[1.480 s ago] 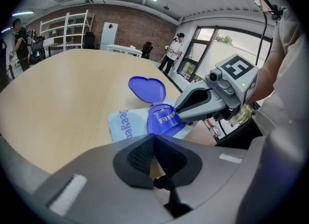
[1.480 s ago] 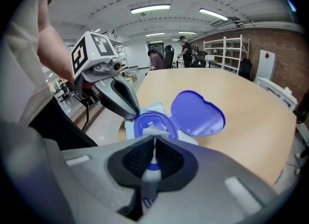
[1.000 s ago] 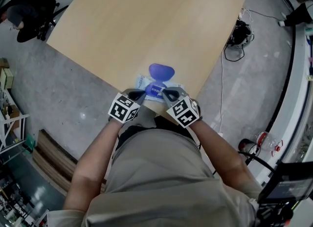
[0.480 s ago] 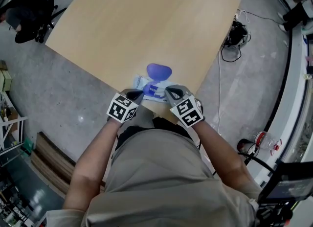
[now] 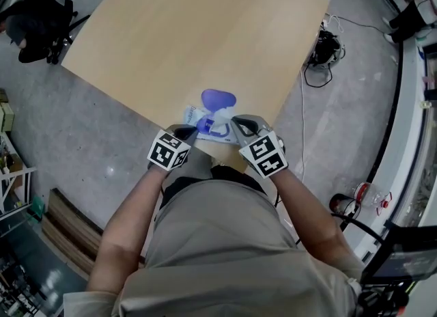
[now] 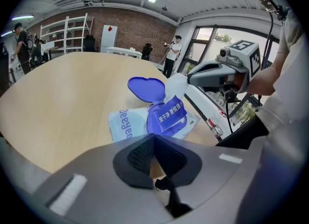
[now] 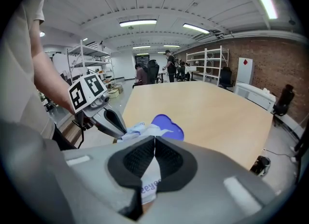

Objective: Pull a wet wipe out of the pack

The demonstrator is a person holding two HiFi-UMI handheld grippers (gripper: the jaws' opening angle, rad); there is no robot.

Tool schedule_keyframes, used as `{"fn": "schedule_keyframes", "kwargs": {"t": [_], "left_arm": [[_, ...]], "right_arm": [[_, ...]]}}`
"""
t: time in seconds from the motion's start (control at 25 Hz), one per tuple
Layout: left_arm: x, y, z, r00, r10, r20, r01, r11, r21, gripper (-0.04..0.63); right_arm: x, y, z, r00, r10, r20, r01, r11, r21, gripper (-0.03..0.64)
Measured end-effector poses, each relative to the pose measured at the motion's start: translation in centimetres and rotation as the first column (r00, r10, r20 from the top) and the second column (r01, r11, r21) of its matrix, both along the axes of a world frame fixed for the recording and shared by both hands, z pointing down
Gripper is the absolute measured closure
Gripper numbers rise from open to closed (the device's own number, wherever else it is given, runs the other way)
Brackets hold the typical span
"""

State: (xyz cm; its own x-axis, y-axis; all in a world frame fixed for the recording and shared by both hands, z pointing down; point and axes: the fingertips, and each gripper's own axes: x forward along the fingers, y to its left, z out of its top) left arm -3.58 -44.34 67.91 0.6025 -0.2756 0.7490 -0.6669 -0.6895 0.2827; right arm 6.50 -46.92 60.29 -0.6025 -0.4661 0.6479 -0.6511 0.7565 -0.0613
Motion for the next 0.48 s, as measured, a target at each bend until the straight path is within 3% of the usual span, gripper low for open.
{"fn": "schedule_keyframes", "kwargs": {"t": [0.48], "left_arm": [[-0.1, 0.5, -0.3, 1.0, 0.014, 0.001, -0.014, 1.0, 0.013, 0.594]], "right_arm": [[0.6, -1.2, -4.8, 0.998, 0.049, 0.03, -0.051, 0.996, 0.072, 0.612]]}}
